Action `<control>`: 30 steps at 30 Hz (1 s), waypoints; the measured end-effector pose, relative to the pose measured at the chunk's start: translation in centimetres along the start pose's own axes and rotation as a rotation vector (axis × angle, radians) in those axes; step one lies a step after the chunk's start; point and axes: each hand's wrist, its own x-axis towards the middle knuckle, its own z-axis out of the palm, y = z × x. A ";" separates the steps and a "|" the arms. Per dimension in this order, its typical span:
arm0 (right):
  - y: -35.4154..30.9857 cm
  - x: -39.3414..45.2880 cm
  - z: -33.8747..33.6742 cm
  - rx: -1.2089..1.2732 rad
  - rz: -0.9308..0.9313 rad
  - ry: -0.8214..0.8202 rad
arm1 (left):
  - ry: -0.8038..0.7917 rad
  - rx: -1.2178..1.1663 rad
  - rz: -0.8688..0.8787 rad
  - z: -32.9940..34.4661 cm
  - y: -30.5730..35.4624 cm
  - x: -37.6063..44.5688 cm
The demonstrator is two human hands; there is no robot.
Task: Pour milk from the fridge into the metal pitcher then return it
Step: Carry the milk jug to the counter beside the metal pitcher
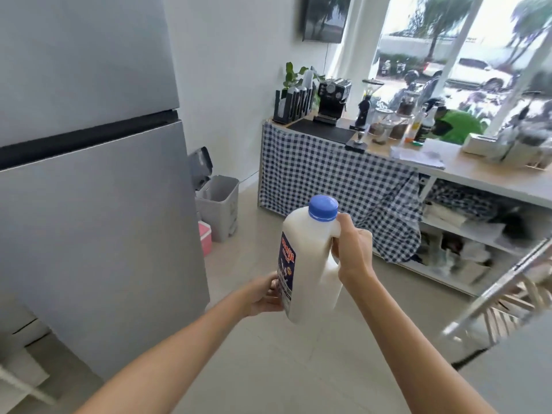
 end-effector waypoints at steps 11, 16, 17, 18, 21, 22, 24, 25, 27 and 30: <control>-3.8 -4.1 -23.5 -0.039 -0.034 0.370 | -0.234 0.254 -0.018 24.8 -2.2 0.2; -5.0 -8.5 -34.1 -0.093 -0.064 0.533 | -0.393 0.357 -0.032 36.0 -5.6 -0.3; -5.1 -9.3 -36.0 -0.099 -0.072 0.579 | -0.423 0.372 -0.045 38.1 -6.5 -0.6; -5.2 -10.3 -37.9 -0.103 -0.077 0.626 | -0.454 0.390 -0.057 40.2 -7.4 -0.9; -5.5 -13.4 -42.8 -0.081 -0.075 0.783 | -0.547 0.454 -0.102 45.7 -9.9 -2.1; -5.6 -14.5 -44.3 -0.078 -0.074 0.842 | -0.577 0.485 -0.117 47.3 -10.7 -2.5; -5.7 -16.7 -46.8 -0.077 -0.071 0.954 | -0.636 0.556 -0.137 50.4 -11.9 -3.2; -5.7 -17.8 -47.8 -0.075 -0.070 1.008 | -0.667 0.593 -0.147 51.8 -12.5 -3.6; -5.9 -19.9 -49.5 -0.061 -0.075 1.106 | -0.736 0.665 -0.167 54.5 -13.9 -4.0; -5.9 -22.9 -51.7 -0.028 -0.059 1.247 | -0.846 0.773 -0.190 57.9 -15.8 -5.4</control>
